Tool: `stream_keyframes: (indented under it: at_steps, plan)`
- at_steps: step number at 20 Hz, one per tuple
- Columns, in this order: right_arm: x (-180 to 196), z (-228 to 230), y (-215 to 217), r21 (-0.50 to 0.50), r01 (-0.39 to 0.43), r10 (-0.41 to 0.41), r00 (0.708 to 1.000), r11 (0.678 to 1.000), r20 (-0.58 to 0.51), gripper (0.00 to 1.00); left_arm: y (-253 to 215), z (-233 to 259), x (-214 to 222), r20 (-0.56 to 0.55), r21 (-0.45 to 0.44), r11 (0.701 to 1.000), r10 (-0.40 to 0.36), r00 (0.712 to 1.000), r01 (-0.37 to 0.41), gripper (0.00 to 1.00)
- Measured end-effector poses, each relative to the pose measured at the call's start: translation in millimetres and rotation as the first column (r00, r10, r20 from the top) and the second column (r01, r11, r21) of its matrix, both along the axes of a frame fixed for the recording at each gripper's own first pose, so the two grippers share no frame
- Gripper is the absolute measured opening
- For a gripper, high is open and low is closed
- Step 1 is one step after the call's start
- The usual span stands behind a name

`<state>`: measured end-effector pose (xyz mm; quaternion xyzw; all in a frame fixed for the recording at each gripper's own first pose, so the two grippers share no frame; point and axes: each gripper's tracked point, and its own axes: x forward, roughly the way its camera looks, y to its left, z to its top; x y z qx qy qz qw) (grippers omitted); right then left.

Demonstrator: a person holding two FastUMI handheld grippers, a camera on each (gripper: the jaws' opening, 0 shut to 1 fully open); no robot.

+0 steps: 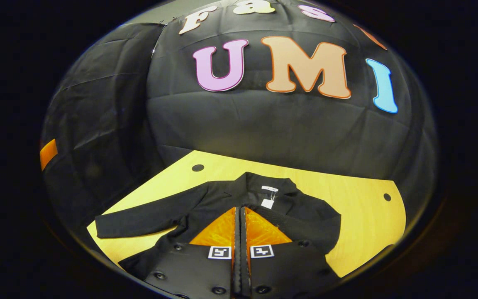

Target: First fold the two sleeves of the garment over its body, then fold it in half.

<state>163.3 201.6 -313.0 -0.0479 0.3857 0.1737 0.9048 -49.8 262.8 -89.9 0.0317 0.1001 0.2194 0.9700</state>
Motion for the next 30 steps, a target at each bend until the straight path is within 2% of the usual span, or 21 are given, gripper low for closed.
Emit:
stream_keyframes:
  at_steps: [1, 6, 8, 11, 13, 19, 24, 27, 30]
  plan:
    - [5.8, -5.5, 8.5, -0.003, -0.004, 0.004, 1.000, 1.000, -0.004, 0.02, 5.9, -2.6, -2.2, -0.008, 0.003, 1.000, 0.003, 1.000, -0.003, 0.96]
    - [30.6, -30.9, 46.4, -0.042, -0.029, 0.029, 1.000, 0.999, -0.006, 0.02, 30.3, -24.5, -12.4, -0.059, -0.004, 0.999, 0.032, 0.998, -0.033, 0.96]
    - [33.3, -44.8, 62.9, -0.040, -0.050, 0.048, 0.997, 0.998, -0.055, 0.02, 39.4, -36.7, -18.8, -0.083, -0.013, 0.999, 0.047, 0.995, -0.048, 0.94]
    - [46.5, -38.7, 67.6, -0.053, -0.007, 0.008, 1.000, 0.999, 0.011, 0.96, 52.3, -58.1, -22.3, -0.117, -0.015, 0.997, 0.077, 0.990, -0.079, 0.94]
    - [46.1, -23.7, 68.5, -0.049, -0.009, 0.011, 0.999, 0.999, 0.053, 1.00, 69.4, -80.9, -40.9, -0.158, -0.020, 0.993, 0.108, 0.982, -0.112, 0.96]
    - [34.6, 2.3, 56.2, -0.086, -0.047, 0.056, 0.992, 0.995, 0.115, 0.99, 105.5, -158.1, -73.8, -0.308, -0.054, 0.979, 0.170, 0.936, -0.196, 0.96]
    - [25.8, 6.0, 43.3, -0.110, -0.035, 0.047, 0.993, 0.993, 0.110, 0.99, 119.3, -220.2, -97.1, -0.433, -0.090, 0.963, 0.190, 0.881, -0.253, 0.95]
    - [20.2, 2.9, 35.7, -0.123, -0.030, 0.041, 0.995, 0.992, 0.090, 0.99, 123.0, -248.9, -115.7, -0.524, -0.095, 0.950, 0.206, 0.826, -0.298, 0.98]
    - [18.6, 5.6, 29.2, -0.138, -0.023, 0.036, 0.995, 0.990, 0.092, 0.99, 125.1, -267.5, -124.0, -0.561, -0.107, 0.938, 0.217, 0.799, -0.330, 0.96]
